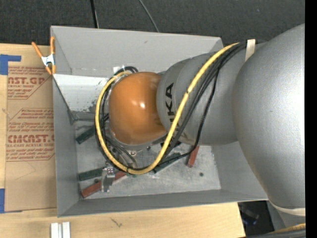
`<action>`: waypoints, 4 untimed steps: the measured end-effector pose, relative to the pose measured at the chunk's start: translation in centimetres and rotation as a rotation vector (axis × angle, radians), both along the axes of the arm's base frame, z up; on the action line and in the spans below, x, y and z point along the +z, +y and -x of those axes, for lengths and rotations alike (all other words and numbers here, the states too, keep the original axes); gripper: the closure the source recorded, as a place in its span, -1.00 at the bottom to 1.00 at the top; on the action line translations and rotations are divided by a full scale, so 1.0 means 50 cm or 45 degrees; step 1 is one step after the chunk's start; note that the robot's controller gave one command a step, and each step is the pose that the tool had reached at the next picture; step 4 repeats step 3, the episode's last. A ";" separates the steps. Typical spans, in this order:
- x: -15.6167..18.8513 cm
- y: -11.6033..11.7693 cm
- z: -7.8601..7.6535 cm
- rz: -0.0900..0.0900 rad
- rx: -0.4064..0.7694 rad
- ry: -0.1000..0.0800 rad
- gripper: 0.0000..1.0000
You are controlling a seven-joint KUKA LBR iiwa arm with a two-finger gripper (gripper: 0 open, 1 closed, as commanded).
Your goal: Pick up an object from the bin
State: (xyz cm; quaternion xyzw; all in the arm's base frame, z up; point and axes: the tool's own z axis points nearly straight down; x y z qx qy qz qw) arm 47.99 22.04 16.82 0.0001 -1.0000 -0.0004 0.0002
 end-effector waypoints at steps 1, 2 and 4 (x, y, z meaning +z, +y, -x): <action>-0.193 -0.032 -0.023 0.000 0.231 0.004 1.00; -0.193 -0.032 -0.023 -0.001 0.231 0.003 1.00; 0.158 -0.043 -0.018 -0.001 0.174 -0.007 1.00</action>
Offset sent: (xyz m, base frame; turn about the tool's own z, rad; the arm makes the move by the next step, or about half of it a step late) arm 0.0000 0.0000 0.0000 0.0000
